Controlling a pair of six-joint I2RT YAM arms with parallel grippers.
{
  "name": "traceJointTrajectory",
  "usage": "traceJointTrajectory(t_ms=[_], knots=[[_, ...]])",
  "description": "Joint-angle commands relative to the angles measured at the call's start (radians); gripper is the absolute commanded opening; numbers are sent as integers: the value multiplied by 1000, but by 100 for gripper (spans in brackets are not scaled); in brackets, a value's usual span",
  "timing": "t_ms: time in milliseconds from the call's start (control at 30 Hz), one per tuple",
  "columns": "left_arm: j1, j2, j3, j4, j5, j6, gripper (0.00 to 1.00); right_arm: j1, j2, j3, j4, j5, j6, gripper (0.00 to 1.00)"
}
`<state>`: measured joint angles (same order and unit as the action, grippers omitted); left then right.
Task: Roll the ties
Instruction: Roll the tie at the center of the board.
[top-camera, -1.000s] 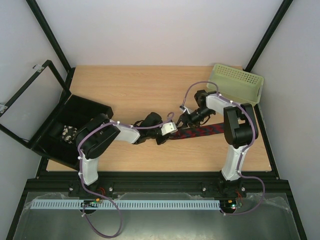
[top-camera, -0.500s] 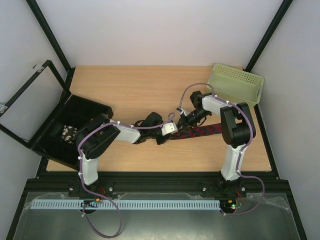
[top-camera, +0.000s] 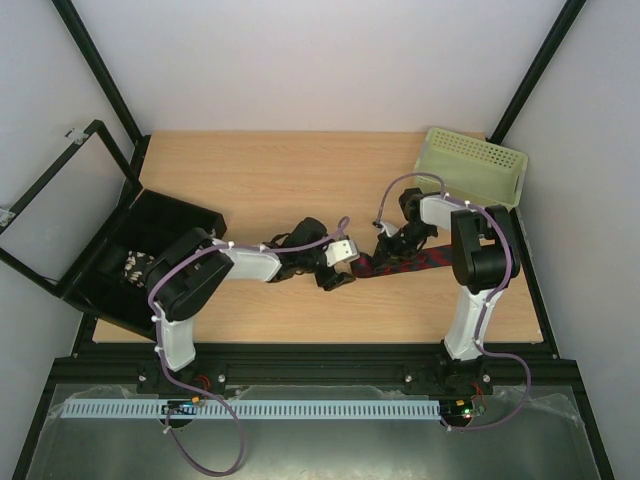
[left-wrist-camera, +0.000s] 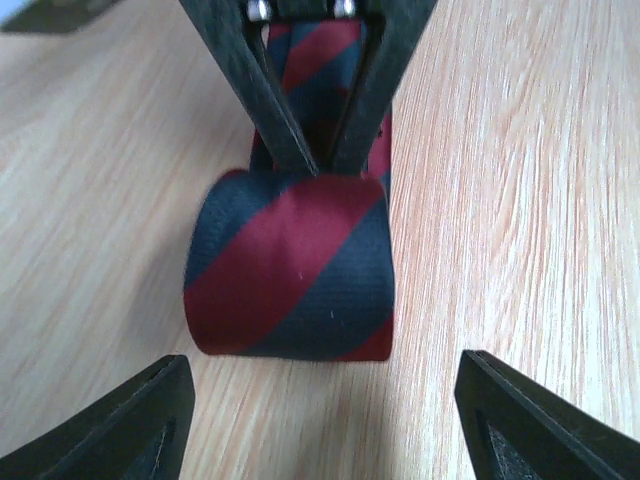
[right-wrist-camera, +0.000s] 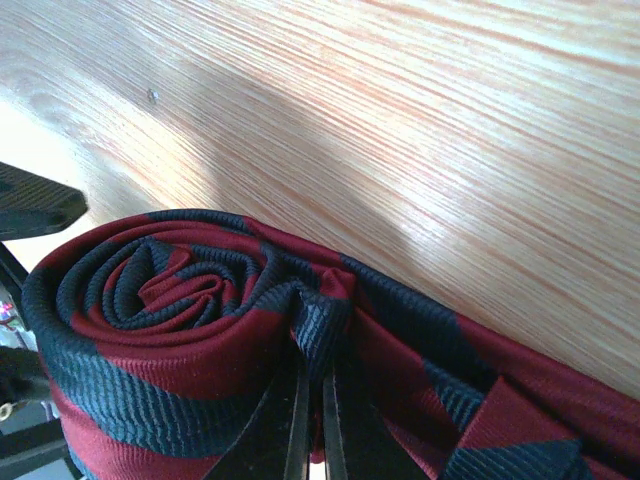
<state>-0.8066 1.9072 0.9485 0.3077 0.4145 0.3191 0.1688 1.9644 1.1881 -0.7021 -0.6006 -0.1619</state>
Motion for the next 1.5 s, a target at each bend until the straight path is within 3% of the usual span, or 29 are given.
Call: traceJointTrajectory(t_ms=[0,433,633,933,1033,1200,1467], knots=[[2,-28,17,25,41,-59,76,4,55,-41,38,157,-21,1],[47,76,46,131,75,-171,76,101,90,-58,131,69,85,1],[106,40,-28,102,93,-106,72,118,127,-35,159,24,141,1],[88,60,-24,107,104,-88,61,144,126,-52,183,-31,171,1],[68,76,-6,71,77,-50,46,143,126,-36,164,-22,161,2],[67,85,-11,-51,11,29,31,98,97,26,98,-21,109,14],[67,64,-54,-127,-35,103,27,80,-16,75,-35,-206,44,42]])
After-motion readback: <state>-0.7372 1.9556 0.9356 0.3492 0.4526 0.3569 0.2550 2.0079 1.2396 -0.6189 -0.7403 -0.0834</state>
